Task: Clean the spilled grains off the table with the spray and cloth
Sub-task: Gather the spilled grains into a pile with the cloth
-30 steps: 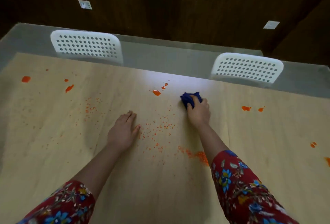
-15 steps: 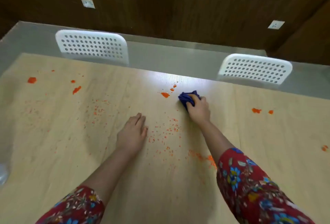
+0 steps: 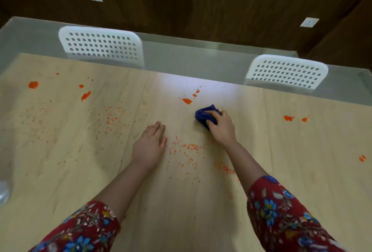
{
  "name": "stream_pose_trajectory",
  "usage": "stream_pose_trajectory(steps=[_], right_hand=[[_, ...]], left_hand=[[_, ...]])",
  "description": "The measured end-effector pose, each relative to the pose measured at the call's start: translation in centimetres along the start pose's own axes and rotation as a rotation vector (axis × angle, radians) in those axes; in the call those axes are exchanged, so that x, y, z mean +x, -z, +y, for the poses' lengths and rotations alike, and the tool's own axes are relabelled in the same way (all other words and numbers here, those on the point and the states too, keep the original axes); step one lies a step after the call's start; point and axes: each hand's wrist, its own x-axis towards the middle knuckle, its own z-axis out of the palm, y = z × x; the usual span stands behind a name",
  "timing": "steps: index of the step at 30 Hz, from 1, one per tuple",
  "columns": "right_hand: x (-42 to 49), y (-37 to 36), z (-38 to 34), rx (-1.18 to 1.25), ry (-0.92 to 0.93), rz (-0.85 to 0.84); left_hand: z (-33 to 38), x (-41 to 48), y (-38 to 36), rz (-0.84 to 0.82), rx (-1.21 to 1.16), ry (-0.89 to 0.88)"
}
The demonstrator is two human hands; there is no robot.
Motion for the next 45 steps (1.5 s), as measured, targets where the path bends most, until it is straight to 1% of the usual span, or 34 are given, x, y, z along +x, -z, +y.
stream_pose_trajectory(steps=[3,5,6,7,8,10,11,12,13,15,17,20,22,23,25,28,31,33,34,36,38,40,43,45], right_hand=[[-2.8,-1.1,-1.1,-0.017,0.085,-0.045],[-4.9,-1.6,-1.0,-0.005,0.177,-0.141],[-5.5,-1.5,-0.6,0.028,0.195,-0.18],[-5.8,-1.0,-0.1,0.095,0.182,-0.171],[-5.8,-0.4,0.7,0.173,0.126,-0.107],[-5.1,1.2,3.1,0.249,-0.061,0.09],[-4.9,1.9,4.2,0.218,-0.16,0.148],[-5.1,2.3,5.1,0.154,-0.232,0.168],[-5.4,2.4,5.5,0.088,-0.258,0.168],[-6.4,1.6,4.9,0.038,-0.22,0.171],[-7.8,0.0,3.1,0.03,-0.127,0.153],[-9.4,-2.3,0.2,0.023,0.015,0.037],[-9.8,-2.1,-0.3,0.094,0.043,0.005],[-10.1,-1.3,0.2,0.147,0.022,0.044],[-10.3,0.9,2.2,0.224,-0.087,0.167],[-12.1,4.8,7.5,0.198,-0.304,0.306],[-15.6,6.5,12.1,0.185,-0.516,0.368],[-17.6,5.7,13.4,0.196,-0.595,0.389],[-18.2,5.1,13.5,0.198,-0.604,0.409],[-18.5,3.6,12.3,0.193,-0.588,0.449],[-17.9,1.9,9.7,0.2,-0.557,0.468],[-17.2,-0.1,6.5,0.184,-0.487,0.467],[-16.3,-2.3,3.1,0.161,-0.355,0.388],[-15.6,-2.1,2.6,0.25,-0.313,0.347]], left_hand=[[0.3,-0.3,0.3,-0.021,-0.017,0.015],[0.5,-0.4,0.7,-0.068,-0.038,0.014],[0.4,-0.6,0.8,-0.105,-0.062,0.009],[0.2,-0.8,1.1,-0.145,-0.087,-0.005],[-0.1,-1.2,1.3,-0.187,-0.093,-0.031],[-0.6,-2.2,1.4,-0.251,-0.07,-0.088],[-0.7,-2.8,1.5,-0.281,-0.057,-0.103],[-0.8,-3.4,1.5,-0.316,-0.043,-0.108],[-0.8,-3.8,1.5,-0.349,-0.027,-0.106],[-0.9,-4.3,1.2,-0.387,0.013,-0.108],[-0.9,-4.5,0.8,-0.382,0.036,-0.114],[-0.7,-4.6,0.5,-0.356,0.014,-0.093],[-0.6,-4.6,0.6,-0.352,0.005,-0.085],[-0.6,-4.7,0.6,-0.35,-0.003,-0.089],[-0.8,-4.7,0.6,-0.339,-0.031,-0.088],[-0.8,-4.8,0.6,-0.326,-0.054,-0.084],[-0.6,-4.9,0.7,-0.312,-0.071,-0.069],[-0.6,-5.0,0.8,-0.31,-0.078,-0.054],[-0.7,-5.0,0.8,-0.309,-0.079,-0.051],[-0.5,-5.0,0.8,-0.308,-0.079,-0.051],[-0.5,-5.0,0.9,-0.307,-0.075,-0.041],[-0.5,-5.0,0.8,-0.308,-0.075,-0.031],[-0.4,-5.0,0.8,-0.304,-0.067,-0.021],[-0.4,-5.0,0.8,-0.305,-0.068,-0.026]])
